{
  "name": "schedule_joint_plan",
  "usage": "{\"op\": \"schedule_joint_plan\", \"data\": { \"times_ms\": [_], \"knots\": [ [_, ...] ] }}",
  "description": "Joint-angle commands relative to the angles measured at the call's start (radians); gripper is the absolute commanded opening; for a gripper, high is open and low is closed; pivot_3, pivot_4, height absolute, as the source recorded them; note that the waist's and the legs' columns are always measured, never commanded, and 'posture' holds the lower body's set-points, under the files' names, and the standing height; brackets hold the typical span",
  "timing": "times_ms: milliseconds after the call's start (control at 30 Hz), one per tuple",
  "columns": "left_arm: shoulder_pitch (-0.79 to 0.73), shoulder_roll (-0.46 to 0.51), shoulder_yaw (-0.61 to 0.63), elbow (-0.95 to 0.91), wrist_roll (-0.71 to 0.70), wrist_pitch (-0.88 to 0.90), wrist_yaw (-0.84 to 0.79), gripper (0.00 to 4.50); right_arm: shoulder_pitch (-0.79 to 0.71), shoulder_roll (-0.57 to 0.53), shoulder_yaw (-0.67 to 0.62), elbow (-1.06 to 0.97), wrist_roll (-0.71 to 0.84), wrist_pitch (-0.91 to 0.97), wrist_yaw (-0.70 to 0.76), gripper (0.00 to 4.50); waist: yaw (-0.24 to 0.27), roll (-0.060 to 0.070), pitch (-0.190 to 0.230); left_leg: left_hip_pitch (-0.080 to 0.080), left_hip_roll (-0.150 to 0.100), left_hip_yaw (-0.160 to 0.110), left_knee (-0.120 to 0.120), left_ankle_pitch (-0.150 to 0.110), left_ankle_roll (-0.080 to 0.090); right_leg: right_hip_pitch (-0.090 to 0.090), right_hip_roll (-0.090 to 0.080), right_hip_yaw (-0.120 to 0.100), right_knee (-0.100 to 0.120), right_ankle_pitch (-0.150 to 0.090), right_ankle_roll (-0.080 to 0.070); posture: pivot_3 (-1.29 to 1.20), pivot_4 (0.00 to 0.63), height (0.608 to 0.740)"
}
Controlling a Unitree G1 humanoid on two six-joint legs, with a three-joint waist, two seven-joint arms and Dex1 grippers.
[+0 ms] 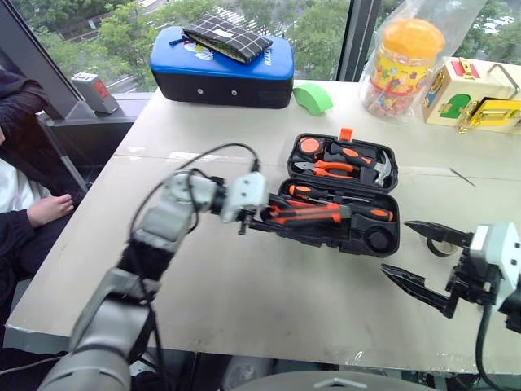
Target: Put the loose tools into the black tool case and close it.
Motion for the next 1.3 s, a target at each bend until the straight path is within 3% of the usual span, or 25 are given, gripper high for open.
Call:
{"op": "schedule_joint_plan", "data": {
  "times_ms": [33, 200, 400, 900, 967, 1067, 1133, 1267, 1300],
  "knots": [
    [-0.121, -0.079, -0.048, 0.188, 0.086, -0.146, -0.021, 1.68, 0.058, 0.007, -0.109, -0.069, 0.039, 0.005, -0.005, 4.5, -0.002, 0.0, 0.0, 0.0, 0.0, 0.0, 0.0, -0.001, 0.001, 0.0, 0.001, 0.0, 0.0, 0.0, 0.0, 0.0, 0.15, 0.74],
    [-0.192, -0.151, -0.103, 0.353, 0.18, -0.269, -0.021, 1.68, 0.15, 0.044, -0.182, -0.126, 0.051, 0.001, -0.025, 4.5, -0.022, -0.001, 0.001, 0.001, 0.002, 0.0, 0.001, -0.001, 0.002, 0.0, 0.003, 0.0, 0.004, -0.001, 0.001, 0.0, 0.15, 0.74],
    [-0.217, -0.153, -0.115, 0.431, 0.24, -0.33, -0.026, 1.68, 0.178, 0.064, -0.177, -0.161, 0.046, -0.005, -0.058, 4.5, -0.023, -0.002, 0.001, 0.004, 0.004, 0.0, 0.003, -0.001, 0.002, 0.0, 0.004, 0.0, 0.01, -0.001, 0.001, 0.0, 0.15, 0.74],
    [-0.184, -0.092, -0.091, 0.374, 0.211, -0.265, -0.106, 1.68, 0.13, 0.043, -0.119, -0.103, 0.007, -0.03, -0.047, 4.5, -0.026, -0.002, 0.001, 0.004, 0.005, 0.0, 0.004, -0.001, 0.002, 0.0, 0.007, 0.001, 0.011, -0.001, 0.001, 0.0, 0.15, 0.74],
    [-0.178, -0.1, -0.083, 0.348, 0.186, -0.224, -0.126, 2.73, 0.132, 0.046, -0.115, -0.096, -0.004, -0.04, -0.036, 4.5, -0.03, -0.002, 0.001, 0.005, 0.006, 0.0, 0.004, -0.001, 0.002, 0.0, 0.008, 0.001, 0.011, -0.001, 0.001, 0.0, 0.15, 0.74],
    [-0.167, -0.086, -0.084, 0.295, 0.151, -0.185, -0.185, 3.89, 0.126, 0.044, -0.113, -0.104, -0.004, -0.036, -0.039, 4.5, -0.04, -0.002, 0.001, 0.004, 0.007, 0.0, 0.003, -0.001, 0.002, 0.0, 0.01, 0.001, 0.011, -0.001, 0.001, 0.0, 0.15, 0.74],
    [-0.172, -0.094, -0.048, 0.262, 0.113, -0.113, -0.184, 4.4, 0.123, 0.04, -0.119, -0.115, 0.006, -0.027, -0.047, 4.5, -0.043, -0.002, 0.001, 0.005, 0.007, -0.001, 0.003, -0.001, 0.002, 0.0, 0.01, 0.002, 0.011, -0.001, 0.001, 0.0, 0.15, 0.74],
    [-0.21, -0.106, 0.045, 0.224, -0.004, 0.086, -0.177, 4.4, 0.117, 0.037, -0.114, -0.131, 0.009, -0.012, -0.068, 4.5, -0.042, -0.002, 0.001, 0.004, 0.008, -0.001, 0.004, -0.001, 0.002, 0.0, 0.011, 0.002, 0.011, -0.001, 0.001, 0.0, 0.15, 0.74],
    [-0.218, -0.109, 0.065, 0.22, -0.028, 0.149, -0.169, 4.13, 0.113, 0.036, -0.109, -0.135, 0.01, -0.008, -0.074, 4.5, -0.042, -0.002, 0.001, 0.004, 0.008, -0.001, 0.005, -0.001, 0.002, 0.0, 0.011, 0.002, 0.012, -0.001, 0.001, 0.0, 0.15, 0.74]
  ]
}}
